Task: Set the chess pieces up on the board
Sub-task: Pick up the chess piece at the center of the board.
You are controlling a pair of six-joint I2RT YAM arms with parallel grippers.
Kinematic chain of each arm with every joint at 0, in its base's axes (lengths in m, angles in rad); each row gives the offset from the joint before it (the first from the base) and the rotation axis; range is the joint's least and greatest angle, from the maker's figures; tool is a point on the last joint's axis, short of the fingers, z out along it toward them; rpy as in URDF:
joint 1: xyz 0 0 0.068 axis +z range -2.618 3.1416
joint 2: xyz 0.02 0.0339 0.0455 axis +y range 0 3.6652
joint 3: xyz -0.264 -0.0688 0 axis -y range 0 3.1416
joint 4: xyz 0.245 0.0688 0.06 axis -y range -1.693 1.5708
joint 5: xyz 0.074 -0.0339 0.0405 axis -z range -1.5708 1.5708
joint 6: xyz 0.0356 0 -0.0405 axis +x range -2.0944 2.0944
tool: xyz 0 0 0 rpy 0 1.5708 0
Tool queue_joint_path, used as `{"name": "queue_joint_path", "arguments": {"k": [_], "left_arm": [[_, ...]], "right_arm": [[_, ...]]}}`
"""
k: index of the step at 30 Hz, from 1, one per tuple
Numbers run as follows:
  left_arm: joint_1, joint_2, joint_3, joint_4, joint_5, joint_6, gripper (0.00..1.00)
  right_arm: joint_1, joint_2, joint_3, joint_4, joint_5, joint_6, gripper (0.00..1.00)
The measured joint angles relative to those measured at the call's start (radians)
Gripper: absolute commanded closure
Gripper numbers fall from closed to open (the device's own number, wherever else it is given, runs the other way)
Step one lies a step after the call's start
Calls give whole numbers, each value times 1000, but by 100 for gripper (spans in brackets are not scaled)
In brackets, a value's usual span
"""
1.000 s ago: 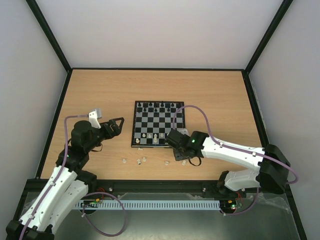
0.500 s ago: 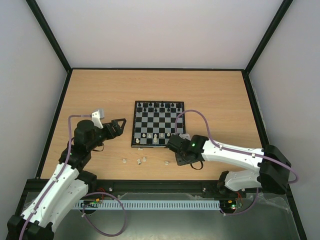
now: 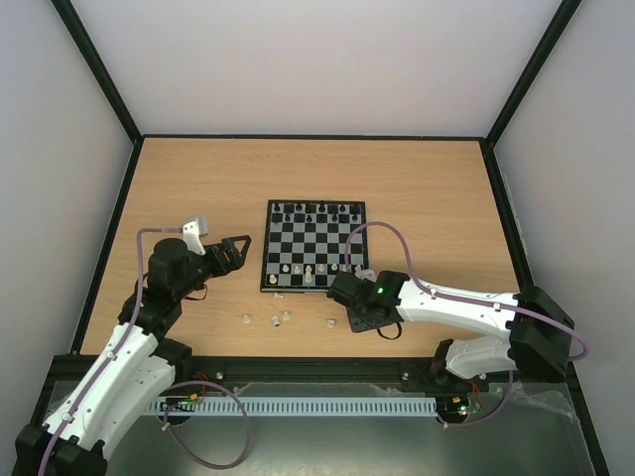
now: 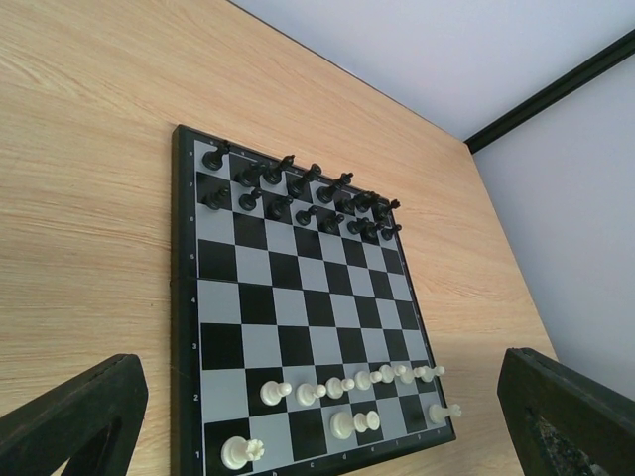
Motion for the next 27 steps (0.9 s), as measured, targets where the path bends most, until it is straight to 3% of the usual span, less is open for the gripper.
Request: {"name": "queue_joint_path", "arguments": {"k": [20,27], "left_arm": [[0,3,-3,8,0,0,1],[0,1,-3,8,0,0,1]], "right_arm": [[25,24,-27,28,-14,14,73],[25,58,-27,43,-7,10,85]]}}
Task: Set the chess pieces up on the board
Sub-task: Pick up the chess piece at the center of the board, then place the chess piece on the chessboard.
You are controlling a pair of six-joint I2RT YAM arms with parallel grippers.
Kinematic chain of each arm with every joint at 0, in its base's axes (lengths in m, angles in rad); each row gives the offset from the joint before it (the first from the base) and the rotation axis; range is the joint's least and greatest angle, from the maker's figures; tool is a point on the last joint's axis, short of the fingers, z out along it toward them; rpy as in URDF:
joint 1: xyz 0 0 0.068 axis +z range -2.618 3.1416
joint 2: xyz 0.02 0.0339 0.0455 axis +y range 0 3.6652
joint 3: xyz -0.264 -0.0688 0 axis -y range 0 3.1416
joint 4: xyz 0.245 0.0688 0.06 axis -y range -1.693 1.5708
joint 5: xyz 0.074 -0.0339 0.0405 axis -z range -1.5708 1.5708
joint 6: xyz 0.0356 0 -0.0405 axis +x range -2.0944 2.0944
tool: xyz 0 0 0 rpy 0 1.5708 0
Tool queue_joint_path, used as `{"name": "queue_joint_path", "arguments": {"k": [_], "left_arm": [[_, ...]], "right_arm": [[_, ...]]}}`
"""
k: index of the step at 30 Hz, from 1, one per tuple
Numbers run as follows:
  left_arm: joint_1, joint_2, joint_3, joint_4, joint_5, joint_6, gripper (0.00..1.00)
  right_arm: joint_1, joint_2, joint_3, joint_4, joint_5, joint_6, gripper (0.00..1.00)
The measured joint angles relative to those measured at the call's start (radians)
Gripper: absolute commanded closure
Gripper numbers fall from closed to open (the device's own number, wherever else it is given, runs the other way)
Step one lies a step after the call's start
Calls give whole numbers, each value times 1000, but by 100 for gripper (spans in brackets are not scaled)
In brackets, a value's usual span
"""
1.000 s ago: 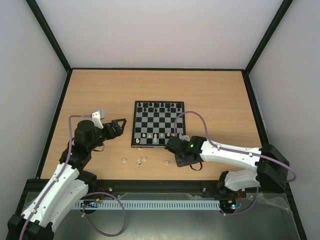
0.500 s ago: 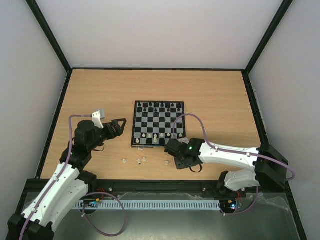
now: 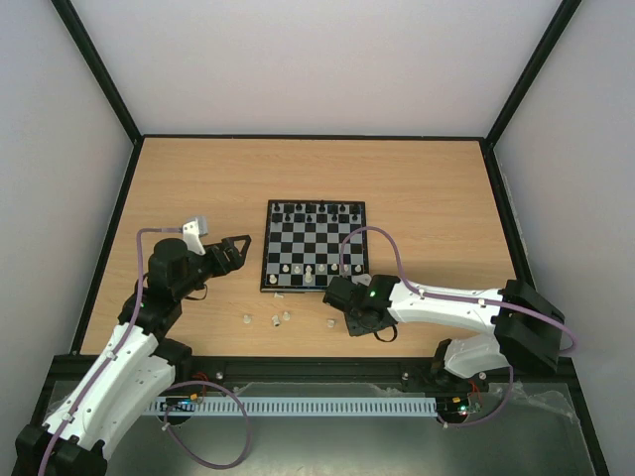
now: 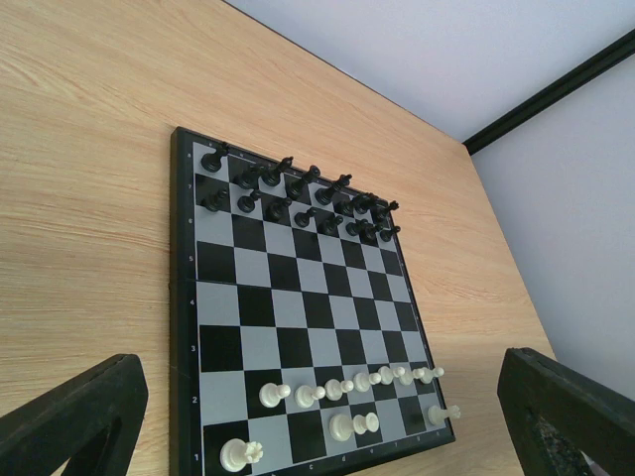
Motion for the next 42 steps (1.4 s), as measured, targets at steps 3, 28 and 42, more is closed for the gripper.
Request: {"name": "queue_joint_path", "arguments": {"k": [3,28,42], "left_arm": [[0,0,0,0,0,0,1],[7,-11,0,-16,-1,2,1],[13,-11,0,-16,-1,2,0]], "right_arm": [[0,2,1,2,3,-3,86],[-169,349,555,-55,-3,-325,86],[-173,469,604,-55,-39,-390,86]]}}
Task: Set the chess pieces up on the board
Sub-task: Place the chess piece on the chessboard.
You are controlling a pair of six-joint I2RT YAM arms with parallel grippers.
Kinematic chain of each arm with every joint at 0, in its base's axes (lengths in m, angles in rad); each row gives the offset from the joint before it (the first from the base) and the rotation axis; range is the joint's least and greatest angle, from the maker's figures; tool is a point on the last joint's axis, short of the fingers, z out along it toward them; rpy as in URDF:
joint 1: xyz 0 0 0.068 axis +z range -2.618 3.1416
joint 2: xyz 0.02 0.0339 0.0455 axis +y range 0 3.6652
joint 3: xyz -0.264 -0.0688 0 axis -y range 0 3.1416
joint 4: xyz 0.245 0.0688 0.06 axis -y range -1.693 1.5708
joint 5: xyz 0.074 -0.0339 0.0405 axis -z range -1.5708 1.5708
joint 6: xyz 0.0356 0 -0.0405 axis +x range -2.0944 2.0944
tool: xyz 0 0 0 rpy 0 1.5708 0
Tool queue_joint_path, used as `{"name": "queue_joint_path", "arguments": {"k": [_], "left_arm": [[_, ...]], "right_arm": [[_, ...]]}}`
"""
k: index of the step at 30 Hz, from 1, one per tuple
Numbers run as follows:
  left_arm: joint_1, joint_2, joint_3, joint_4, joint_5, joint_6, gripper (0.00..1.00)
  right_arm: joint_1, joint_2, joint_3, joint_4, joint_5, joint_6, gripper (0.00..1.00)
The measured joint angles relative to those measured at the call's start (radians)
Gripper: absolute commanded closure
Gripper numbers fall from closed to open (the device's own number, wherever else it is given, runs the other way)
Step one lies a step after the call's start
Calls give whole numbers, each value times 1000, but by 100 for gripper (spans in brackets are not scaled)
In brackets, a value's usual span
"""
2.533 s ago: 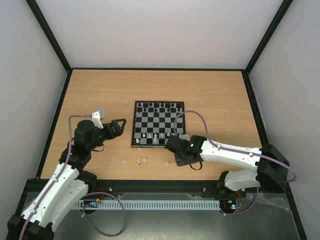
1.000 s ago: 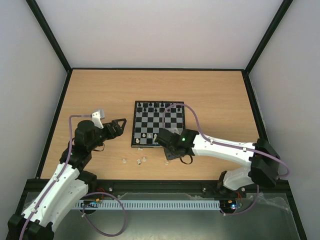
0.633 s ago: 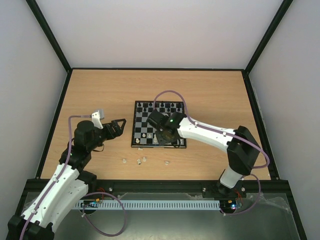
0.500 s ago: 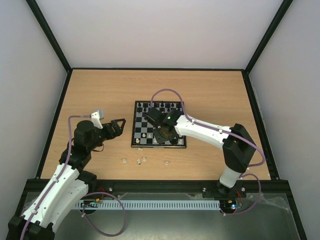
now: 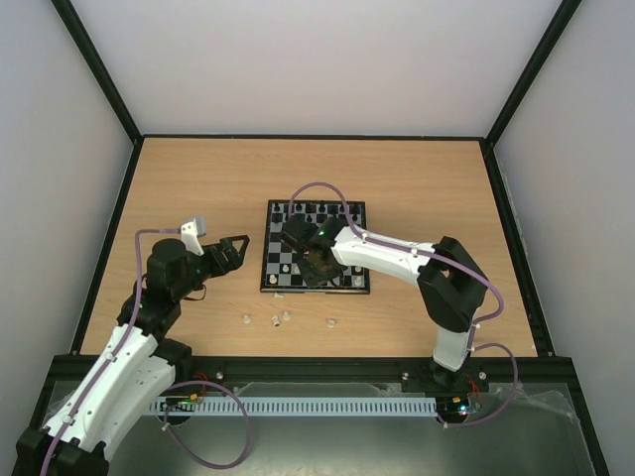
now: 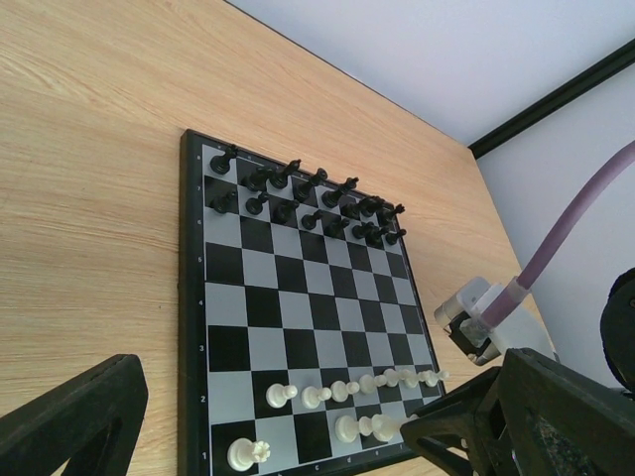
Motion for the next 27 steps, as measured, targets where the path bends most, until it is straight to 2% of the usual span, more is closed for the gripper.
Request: {"name": "queue_joint_path", "arguments": {"k": [27], "left_arm": [[10,13,0,2,0,1,1]], "right_arm": [[-38,34,-2,37,-27,-36,87]]}}
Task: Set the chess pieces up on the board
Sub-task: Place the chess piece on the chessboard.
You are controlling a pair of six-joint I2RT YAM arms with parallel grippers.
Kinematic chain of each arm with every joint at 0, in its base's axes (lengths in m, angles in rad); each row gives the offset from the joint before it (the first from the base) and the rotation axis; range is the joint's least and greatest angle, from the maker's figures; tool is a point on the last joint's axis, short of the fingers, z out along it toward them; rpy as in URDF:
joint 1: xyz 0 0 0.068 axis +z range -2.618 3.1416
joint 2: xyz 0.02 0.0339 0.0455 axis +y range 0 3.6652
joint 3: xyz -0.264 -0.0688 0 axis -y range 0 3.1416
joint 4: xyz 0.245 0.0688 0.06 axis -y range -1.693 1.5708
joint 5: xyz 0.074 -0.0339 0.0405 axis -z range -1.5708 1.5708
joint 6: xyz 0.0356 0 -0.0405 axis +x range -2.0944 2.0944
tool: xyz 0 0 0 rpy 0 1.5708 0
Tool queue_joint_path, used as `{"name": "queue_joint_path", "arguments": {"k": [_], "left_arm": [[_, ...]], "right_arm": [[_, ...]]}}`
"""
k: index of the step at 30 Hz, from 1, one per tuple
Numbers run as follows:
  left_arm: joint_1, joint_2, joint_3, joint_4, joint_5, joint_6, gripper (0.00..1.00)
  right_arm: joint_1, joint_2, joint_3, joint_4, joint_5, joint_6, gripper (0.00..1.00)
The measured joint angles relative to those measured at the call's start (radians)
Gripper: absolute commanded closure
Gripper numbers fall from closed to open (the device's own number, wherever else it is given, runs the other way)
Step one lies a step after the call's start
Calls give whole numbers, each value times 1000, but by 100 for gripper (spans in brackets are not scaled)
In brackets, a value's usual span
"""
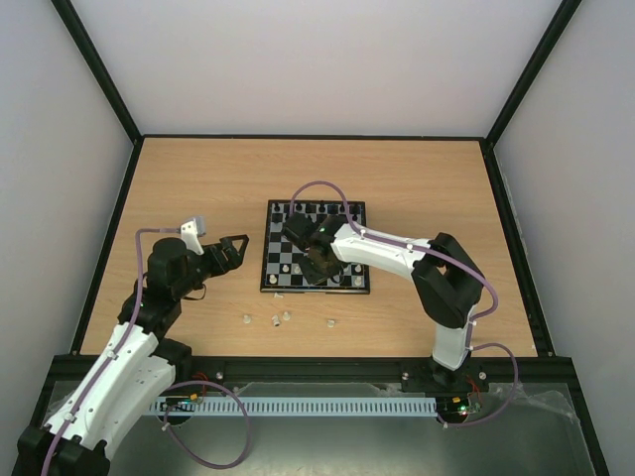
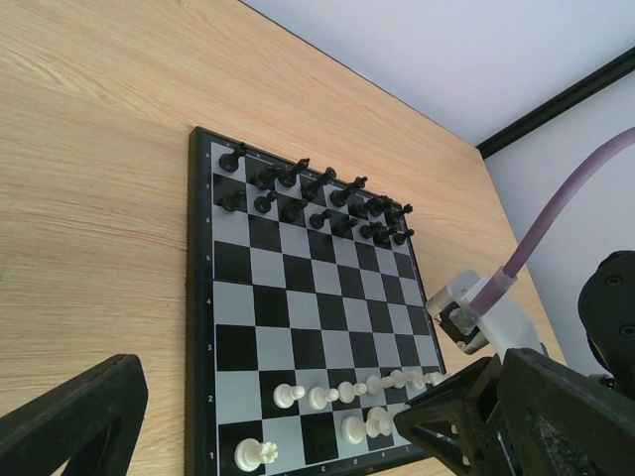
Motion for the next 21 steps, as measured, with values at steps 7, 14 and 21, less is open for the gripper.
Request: {"name": "queue_joint_path", "arguments": {"k": [7,14,21], "left_arm": [[1,9,0,6,0,0,0],[1,16,0,8,0,0,1],[1,18,0,14,0,0,0]], "right_arm": [[0,-1,-5,10,0,-3,87],[0,-11,-19,22,0,-3,87],[0,-21,-31,23,-5,-3,87]]}}
